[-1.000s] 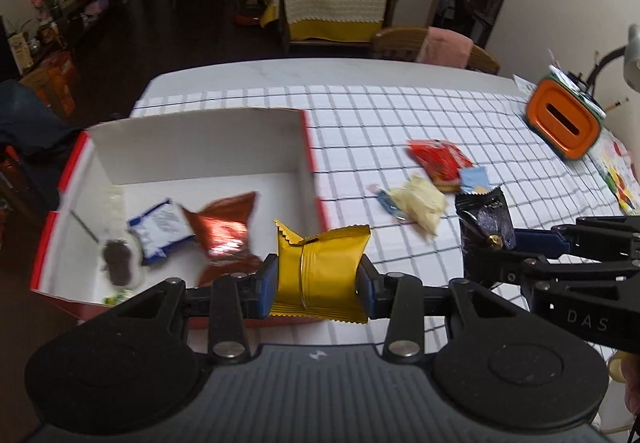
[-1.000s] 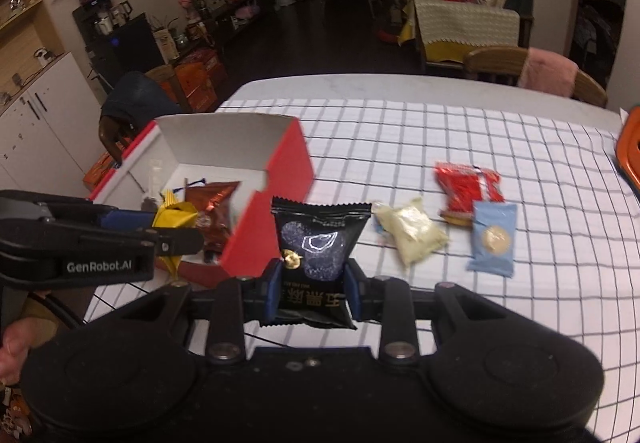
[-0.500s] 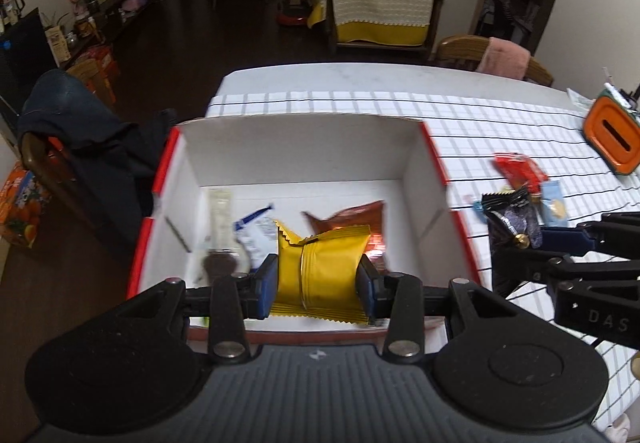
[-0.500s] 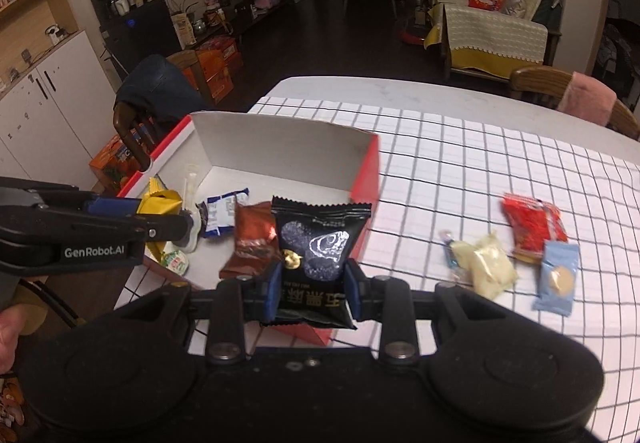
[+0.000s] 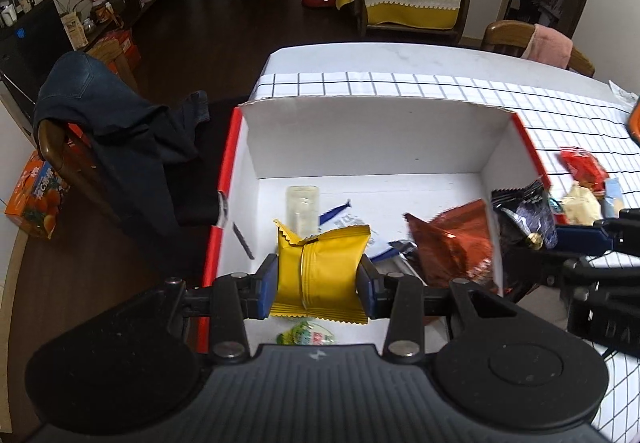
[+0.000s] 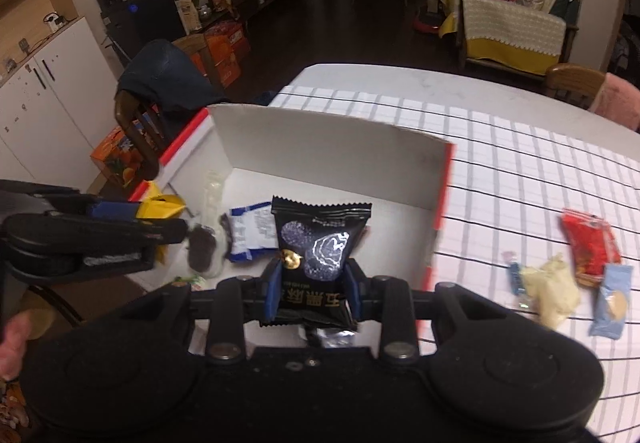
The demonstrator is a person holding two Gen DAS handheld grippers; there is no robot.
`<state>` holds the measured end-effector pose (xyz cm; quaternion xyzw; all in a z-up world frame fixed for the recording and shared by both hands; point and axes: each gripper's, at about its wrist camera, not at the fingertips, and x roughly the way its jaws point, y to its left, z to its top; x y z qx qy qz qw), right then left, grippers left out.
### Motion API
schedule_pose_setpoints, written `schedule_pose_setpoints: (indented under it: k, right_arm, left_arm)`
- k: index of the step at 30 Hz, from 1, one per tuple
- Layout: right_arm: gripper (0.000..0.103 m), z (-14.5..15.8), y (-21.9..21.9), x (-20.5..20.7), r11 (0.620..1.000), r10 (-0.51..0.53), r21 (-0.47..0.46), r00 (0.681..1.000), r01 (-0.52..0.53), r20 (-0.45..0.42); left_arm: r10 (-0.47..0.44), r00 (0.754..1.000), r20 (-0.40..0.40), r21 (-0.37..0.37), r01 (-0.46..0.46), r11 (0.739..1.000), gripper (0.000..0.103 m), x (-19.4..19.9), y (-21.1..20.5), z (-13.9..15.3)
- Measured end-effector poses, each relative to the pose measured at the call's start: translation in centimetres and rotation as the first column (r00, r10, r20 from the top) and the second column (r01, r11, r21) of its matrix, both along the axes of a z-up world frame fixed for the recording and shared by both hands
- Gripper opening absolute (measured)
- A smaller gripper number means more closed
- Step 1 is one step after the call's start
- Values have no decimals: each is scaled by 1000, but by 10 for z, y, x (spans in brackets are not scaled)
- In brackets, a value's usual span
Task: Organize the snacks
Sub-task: 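Carry both wrappers over the red box and open both tools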
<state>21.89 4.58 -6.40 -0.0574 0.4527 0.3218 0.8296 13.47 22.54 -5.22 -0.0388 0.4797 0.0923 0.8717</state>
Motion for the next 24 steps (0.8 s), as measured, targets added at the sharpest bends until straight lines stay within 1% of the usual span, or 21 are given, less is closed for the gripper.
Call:
schedule_pose_setpoints:
  k: [7,11,14,22,24]
  right_arm:
    - [30,-10,35,6,998,44,-37,999,-43,11]
    - [30,-21,47,15,994,62,-88,998,-59,24]
    - [30,-28,52,22,993,66,-99,998,-64,23]
    - [32,-31,69,37,989,87,-123,996,-87,-1]
    - [32,-33,73,40,986,94,-137,996,-94,-7]
  left_arm:
    - [-12,1000,-24,18,12,1000,40,15,11,-13]
    - [-17,999,-37,29,18,999,40,21,14,-19]
    - [-25,998,-50,31,26,999,40,24,15,-24]
    - [-50,992,-120,40,55,998,40,35,11,-41]
    - [-53,990,-133,52,60,997,40,36,11,-45]
